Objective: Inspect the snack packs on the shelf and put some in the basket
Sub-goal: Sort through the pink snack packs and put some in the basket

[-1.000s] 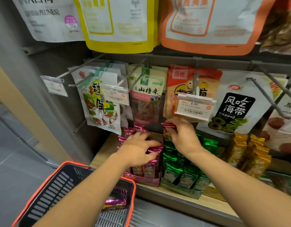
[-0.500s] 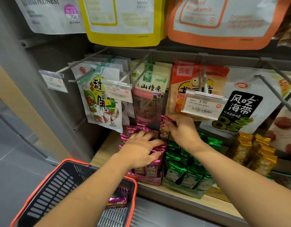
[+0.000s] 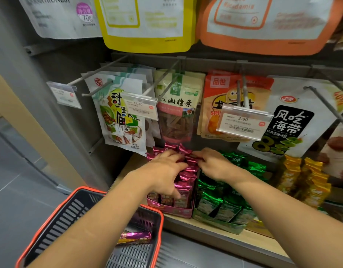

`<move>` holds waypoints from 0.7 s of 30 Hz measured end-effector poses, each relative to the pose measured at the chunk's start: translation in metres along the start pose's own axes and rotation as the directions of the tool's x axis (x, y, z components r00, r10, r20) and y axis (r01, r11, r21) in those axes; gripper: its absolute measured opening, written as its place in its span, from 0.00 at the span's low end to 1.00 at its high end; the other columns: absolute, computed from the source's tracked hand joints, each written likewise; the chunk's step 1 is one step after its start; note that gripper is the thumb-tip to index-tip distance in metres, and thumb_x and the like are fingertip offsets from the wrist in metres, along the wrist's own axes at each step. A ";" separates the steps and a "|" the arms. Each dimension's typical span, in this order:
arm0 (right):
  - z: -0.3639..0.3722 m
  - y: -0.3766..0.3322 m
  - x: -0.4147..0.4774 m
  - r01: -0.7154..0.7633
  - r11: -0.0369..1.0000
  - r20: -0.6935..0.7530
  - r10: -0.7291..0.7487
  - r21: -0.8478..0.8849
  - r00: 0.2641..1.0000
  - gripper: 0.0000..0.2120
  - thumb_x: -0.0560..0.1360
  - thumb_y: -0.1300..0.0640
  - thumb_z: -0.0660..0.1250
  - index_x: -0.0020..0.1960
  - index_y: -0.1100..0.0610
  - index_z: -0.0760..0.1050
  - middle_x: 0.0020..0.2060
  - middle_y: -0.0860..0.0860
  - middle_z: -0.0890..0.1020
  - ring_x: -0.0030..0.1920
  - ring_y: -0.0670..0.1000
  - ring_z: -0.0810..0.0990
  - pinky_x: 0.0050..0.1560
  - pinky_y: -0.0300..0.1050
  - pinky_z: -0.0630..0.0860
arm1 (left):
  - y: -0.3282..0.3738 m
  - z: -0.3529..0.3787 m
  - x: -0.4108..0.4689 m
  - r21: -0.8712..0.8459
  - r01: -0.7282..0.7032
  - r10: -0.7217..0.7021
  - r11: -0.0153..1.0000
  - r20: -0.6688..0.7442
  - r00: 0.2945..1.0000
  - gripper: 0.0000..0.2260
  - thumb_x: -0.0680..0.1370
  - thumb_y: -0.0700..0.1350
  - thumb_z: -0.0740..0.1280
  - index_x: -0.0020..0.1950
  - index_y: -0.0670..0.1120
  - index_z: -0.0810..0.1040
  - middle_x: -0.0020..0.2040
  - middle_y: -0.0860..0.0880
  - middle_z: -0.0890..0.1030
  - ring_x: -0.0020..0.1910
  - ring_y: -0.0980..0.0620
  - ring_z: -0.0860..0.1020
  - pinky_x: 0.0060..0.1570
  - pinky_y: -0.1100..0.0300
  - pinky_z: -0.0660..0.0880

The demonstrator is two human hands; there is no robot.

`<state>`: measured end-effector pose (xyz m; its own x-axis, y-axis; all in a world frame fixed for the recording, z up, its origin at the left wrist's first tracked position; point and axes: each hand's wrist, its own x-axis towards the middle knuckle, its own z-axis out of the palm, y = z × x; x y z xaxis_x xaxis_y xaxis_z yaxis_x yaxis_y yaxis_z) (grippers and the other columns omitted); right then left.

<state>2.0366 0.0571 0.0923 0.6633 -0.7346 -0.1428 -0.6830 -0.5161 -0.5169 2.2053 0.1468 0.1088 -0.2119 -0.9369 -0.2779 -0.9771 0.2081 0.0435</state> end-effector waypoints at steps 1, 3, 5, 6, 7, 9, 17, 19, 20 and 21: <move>-0.003 -0.001 0.002 -0.033 0.999 0.027 0.033 -0.002 0.999 0.16 0.80 0.59 0.57 0.65 0.56 0.76 0.55 0.54 0.81 0.57 0.57 0.77 0.58 0.42 0.72 | 0.002 0.001 0.000 0.040 -0.009 0.011 0.999 -0.035 0.999 0.40 0.70 0.61 0.72 0.78 0.52 0.60 0.79 0.48 0.55 0.77 0.45 0.50 0.75 0.46 0.54; -0.010 -0.006 0.004 -0.078 0.997 0.071 0.078 -0.002 0.994 0.15 0.80 0.56 0.58 0.63 0.58 0.76 0.60 0.56 0.79 0.60 0.58 0.77 0.59 0.46 0.73 | 0.008 0.005 0.000 0.090 -0.008 0.021 0.996 -0.142 0.990 0.34 0.73 0.59 0.71 0.76 0.52 0.64 0.78 0.46 0.56 0.76 0.44 0.51 0.74 0.45 0.57; -0.014 -0.010 0.002 -0.084 0.993 0.132 0.095 -0.083 0.987 0.15 0.79 0.53 0.60 0.62 0.57 0.76 0.61 0.57 0.77 0.63 0.60 0.74 0.59 0.45 0.69 | 0.015 0.009 0.001 0.144 0.014 0.022 0.990 -0.240 0.971 0.30 0.74 0.60 0.68 0.73 0.52 0.68 0.76 0.45 0.59 0.74 0.43 0.54 0.72 0.45 0.58; -0.013 -0.011 0.000 -0.084 0.984 0.155 0.109 -0.159 0.982 0.17 0.78 0.51 0.61 0.64 0.56 0.75 0.64 0.58 0.74 0.65 0.60 0.70 0.62 0.46 0.66 | 0.019 0.010 0.002 0.185 0.026 0.025 0.983 -0.269 0.963 0.28 0.74 0.60 0.68 0.72 0.51 0.70 0.74 0.45 0.61 0.72 0.42 0.56 0.69 0.45 0.58; -0.013 -0.011 -0.002 -0.082 0.970 0.164 0.122 -0.230 0.979 0.21 0.78 0.50 0.62 0.68 0.56 0.72 0.67 0.59 0.70 0.67 0.60 0.65 0.65 0.47 0.63 | 0.021 0.010 0.003 0.226 0.034 0.033 0.974 -0.288 0.957 0.27 0.74 0.61 0.67 0.70 0.50 0.71 0.72 0.45 0.63 0.70 0.42 0.58 0.66 0.45 0.59; -0.012 -0.010 -0.004 -0.059 0.954 0.155 0.109 -0.295 0.982 0.26 0.78 0.48 0.63 0.73 0.56 0.66 0.70 0.58 0.66 0.70 0.60 0.63 0.69 0.48 0.62 | 0.026 0.013 0.004 0.280 0.034 0.059 0.959 -0.317 0.947 0.25 0.75 0.60 0.67 0.67 0.48 0.73 0.67 0.45 0.68 0.66 0.43 0.60 0.61 0.46 0.60; -0.013 -0.008 -0.012 -0.058 0.924 0.261 0.166 -0.377 0.951 0.46 0.72 0.30 0.61 0.79 0.51 0.48 0.79 0.49 0.50 0.78 0.56 0.51 0.73 0.59 0.55 | 0.021 0.021 0.001 -0.130 0.000 -0.025 0.991 -0.197 0.980 0.30 0.74 0.44 0.69 0.75 0.48 0.65 0.67 0.48 0.74 0.66 0.47 0.66 0.66 0.51 0.66; -0.007 -0.006 -0.018 -0.067 0.920 0.236 0.169 -0.386 0.957 0.50 0.70 0.27 0.62 0.79 0.50 0.45 0.79 0.48 0.48 0.78 0.55 0.49 0.73 0.60 0.53 | 0.014 0.011 -0.003 -0.291 0.005 -0.076 0.957 -0.232 0.970 0.32 0.71 0.36 0.66 0.74 0.51 0.68 0.67 0.48 0.75 0.67 0.49 0.67 0.68 0.54 0.66; -0.003 -0.005 -0.020 -0.071 0.922 0.197 0.156 -0.382 0.968 0.49 0.70 0.28 0.63 0.79 0.50 0.45 0.79 0.49 0.48 0.78 0.55 0.50 0.73 0.60 0.53 | 0.009 0.005 -0.005 -0.342 0.022 -0.121 0.940 -0.270 0.955 0.31 0.69 0.34 0.65 0.72 0.52 0.71 0.66 0.48 0.76 0.67 0.50 0.67 0.68 0.55 0.67; 0.000 -0.004 -0.022 -0.072 0.923 0.159 0.142 -0.379 0.977 0.48 0.71 0.29 0.63 0.79 0.50 0.46 0.79 0.49 0.49 0.78 0.55 0.50 0.72 0.60 0.53 | 0.004 -0.001 -0.008 -0.367 0.049 -0.169 0.929 -0.302 0.938 0.30 0.69 0.35 0.64 0.70 0.52 0.74 0.64 0.48 0.77 0.65 0.50 0.68 0.67 0.56 0.68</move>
<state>2.0246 0.0752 0.0979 0.5998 -0.7210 -0.3470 -0.7940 -0.5899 -0.1468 2.2031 0.1546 0.1118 -0.0391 -0.9990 0.0221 -0.9244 0.0446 0.3788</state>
